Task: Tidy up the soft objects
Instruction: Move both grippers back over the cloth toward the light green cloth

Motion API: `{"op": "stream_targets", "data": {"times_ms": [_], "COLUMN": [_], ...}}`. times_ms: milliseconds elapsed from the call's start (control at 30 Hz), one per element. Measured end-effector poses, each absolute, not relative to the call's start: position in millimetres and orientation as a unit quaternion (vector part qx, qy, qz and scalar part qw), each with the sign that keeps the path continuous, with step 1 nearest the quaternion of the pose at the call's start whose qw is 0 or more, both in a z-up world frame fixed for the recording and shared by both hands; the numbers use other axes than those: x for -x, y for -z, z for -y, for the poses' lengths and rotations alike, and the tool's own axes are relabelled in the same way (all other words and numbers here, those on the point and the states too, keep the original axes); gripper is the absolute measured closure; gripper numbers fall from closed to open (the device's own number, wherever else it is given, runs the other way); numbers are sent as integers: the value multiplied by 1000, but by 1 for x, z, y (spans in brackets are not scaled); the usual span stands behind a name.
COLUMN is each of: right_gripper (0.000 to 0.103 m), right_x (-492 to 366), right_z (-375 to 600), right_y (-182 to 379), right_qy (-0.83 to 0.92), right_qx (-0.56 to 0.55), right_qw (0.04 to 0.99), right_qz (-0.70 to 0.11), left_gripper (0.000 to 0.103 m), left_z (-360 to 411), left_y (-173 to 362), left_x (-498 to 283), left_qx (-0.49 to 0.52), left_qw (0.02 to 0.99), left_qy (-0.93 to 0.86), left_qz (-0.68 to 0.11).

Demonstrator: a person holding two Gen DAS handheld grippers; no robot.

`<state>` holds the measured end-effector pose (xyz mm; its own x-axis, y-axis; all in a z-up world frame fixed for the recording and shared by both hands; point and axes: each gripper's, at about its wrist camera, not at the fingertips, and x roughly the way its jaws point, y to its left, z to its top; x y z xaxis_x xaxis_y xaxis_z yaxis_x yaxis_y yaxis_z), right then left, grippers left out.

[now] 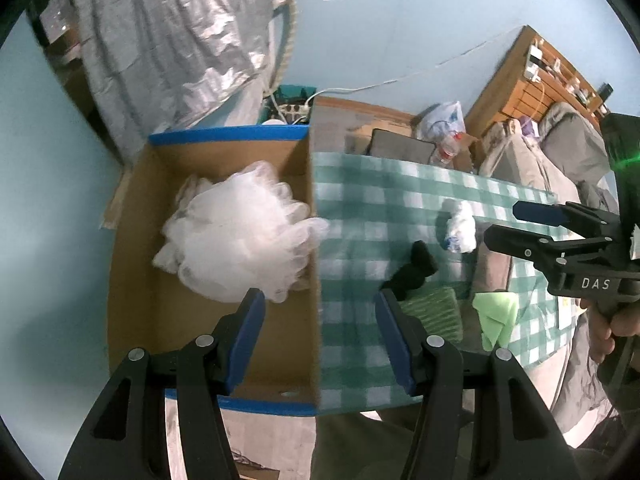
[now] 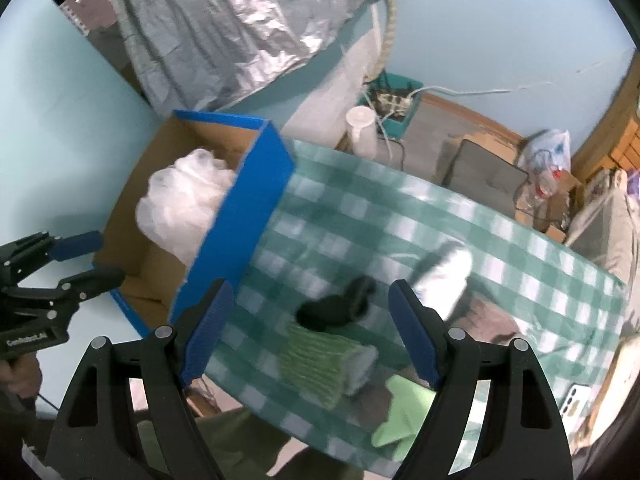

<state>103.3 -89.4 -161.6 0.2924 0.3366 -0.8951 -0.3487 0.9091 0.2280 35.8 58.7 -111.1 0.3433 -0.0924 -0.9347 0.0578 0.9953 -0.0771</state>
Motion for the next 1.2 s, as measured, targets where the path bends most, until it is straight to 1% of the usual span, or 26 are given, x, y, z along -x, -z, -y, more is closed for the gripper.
{"op": "stream_targets", "data": {"times_ms": [67,300,467,633,900,1200], "right_gripper": [23,23,23,23,23,23], "right_x": [-103,-103,-100,-91,-71,-47], "right_z": [100,131,154,173,196,201], "right_y": [162,165,169,181,218,248], "right_qy": [-208,-194,-185,-172,-158,-165], "right_qx": [1,-4,-6,-5,-4,11], "right_qw": [804,805,803,801,789,784], "right_qz": [-557,-560,-566,-574,-593,-599], "left_gripper": [41,41,38,35,35,34], "left_z": [-51,-21,-2,19,54,70], "left_y": [111,109,117,138,173,200], "left_x": [-38,-43,-44,-43,-37,-33], "left_qx": [13,0,-6,-11,-30,-22], "left_qw": [819,820,815,799,769,745], "left_qy": [51,66,74,87,114,125], "left_qz": [-572,-568,-575,-595,-628,-655]}}
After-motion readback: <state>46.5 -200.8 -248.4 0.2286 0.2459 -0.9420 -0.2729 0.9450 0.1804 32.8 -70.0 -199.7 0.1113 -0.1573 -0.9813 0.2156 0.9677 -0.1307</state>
